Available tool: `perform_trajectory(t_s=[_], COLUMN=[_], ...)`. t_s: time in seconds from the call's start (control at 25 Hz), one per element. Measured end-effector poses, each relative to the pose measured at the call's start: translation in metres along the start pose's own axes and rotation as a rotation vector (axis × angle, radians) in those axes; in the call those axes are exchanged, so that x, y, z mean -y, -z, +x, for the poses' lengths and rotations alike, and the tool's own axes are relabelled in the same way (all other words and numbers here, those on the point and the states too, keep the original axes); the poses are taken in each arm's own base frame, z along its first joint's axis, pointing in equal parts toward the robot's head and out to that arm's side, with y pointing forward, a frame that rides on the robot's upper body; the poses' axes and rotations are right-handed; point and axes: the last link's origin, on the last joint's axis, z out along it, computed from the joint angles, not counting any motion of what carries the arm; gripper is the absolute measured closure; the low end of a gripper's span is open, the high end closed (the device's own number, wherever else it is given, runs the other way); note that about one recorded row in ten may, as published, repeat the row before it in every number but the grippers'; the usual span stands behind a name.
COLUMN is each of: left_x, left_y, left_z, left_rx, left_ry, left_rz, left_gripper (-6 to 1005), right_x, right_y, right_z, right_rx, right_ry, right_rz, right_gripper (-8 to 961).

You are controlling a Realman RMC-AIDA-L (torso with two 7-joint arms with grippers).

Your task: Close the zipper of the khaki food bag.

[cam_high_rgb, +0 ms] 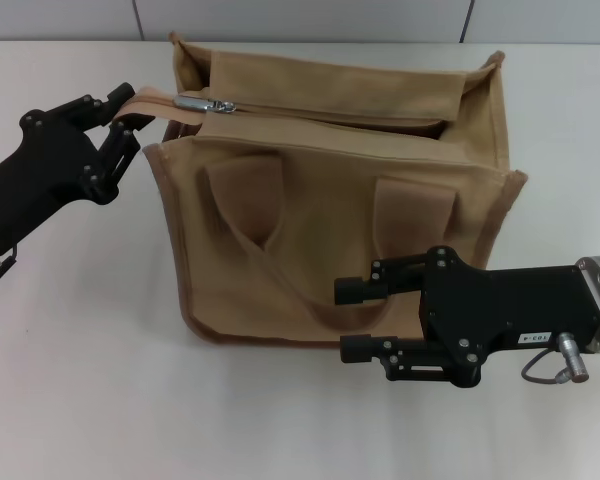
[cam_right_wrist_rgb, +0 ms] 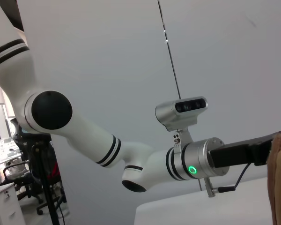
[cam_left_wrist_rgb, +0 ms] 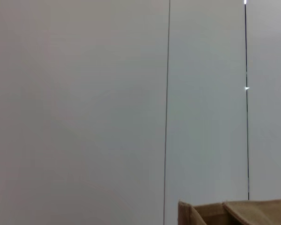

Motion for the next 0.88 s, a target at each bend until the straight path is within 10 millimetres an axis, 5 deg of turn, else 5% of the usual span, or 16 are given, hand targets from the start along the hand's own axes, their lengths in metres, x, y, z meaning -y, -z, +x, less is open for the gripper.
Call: perform_trajectory(t_s=[0.36,0.64,0.88], left_x=[-0.007,-0.01,-0.015], left_y=[0.0,-0.001,-0.005], left_z=[0.005,0.006,0.005], left_rx=[-0.062,-0.082,-0.095], left_ry=[0.025,0.036,0.058], left_rz=[-0.022,-0.039,-0.056], left_gripper=[929,976,975], right_x=[-0.015,-0.014,0.032], right_y=[0.011,0.023,0.019], right_z=[-0.017,-0.039,-0.068], right_rx=[0.157,0.241,0.262], right_ry=[0.029,0.043,-0.063], right_rz=[-0.041,-0.023,0.144], right_gripper=[440,440,440])
